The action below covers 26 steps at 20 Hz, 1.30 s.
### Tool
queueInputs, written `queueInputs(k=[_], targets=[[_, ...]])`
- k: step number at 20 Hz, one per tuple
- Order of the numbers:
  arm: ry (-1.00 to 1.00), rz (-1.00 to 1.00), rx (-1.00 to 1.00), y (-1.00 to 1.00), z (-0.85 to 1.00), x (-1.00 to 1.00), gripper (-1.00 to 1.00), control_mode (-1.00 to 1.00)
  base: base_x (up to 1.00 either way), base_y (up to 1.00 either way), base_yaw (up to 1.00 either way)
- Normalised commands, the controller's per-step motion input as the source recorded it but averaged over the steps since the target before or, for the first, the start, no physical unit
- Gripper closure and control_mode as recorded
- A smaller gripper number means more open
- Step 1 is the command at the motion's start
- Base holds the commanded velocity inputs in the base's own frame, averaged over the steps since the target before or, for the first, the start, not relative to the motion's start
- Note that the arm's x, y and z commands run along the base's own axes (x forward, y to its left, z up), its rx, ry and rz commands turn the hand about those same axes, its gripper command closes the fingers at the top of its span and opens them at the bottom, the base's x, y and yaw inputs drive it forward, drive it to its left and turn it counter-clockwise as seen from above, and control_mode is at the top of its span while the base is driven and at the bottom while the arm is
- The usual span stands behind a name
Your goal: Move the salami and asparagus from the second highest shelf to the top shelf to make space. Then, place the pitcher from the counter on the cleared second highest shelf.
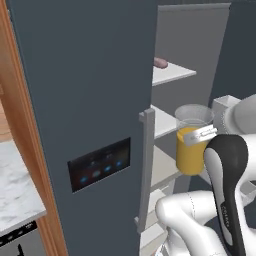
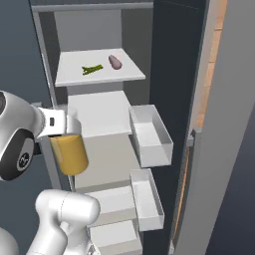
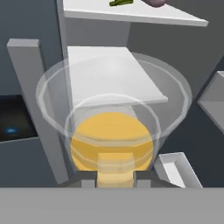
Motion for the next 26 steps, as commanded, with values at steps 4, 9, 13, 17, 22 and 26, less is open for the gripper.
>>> queueInputs(k=[4, 9, 13, 17, 22, 26], targets=[[0.0, 0.0, 0.0, 0.0, 0.0, 0.0, 1.0, 1.0, 0.5, -0.22, 0.18], [0.0, 0.0, 0.0, 0.0, 0.0, 0.0, 1.0, 1.0, 0.48, -0.25, 0.19], [0.0, 0.0, 0.0, 0.0, 0.0, 0.0, 1.0, 1.0, 0.46, -0.3, 0.2], [0.0, 0.0, 0.0, 0.0, 0.0, 0.0, 1.0, 1.0, 0.45, -0.35, 0.22], [0.0, 0.0, 0.0, 0.0, 0.0, 0.0, 1.0, 1.0, 0.43, -0.42, 0.26], [0.0, 0.0, 0.0, 0.0, 0.0, 0.0, 1.0, 1.0, 0.39, -0.36, 0.26]])
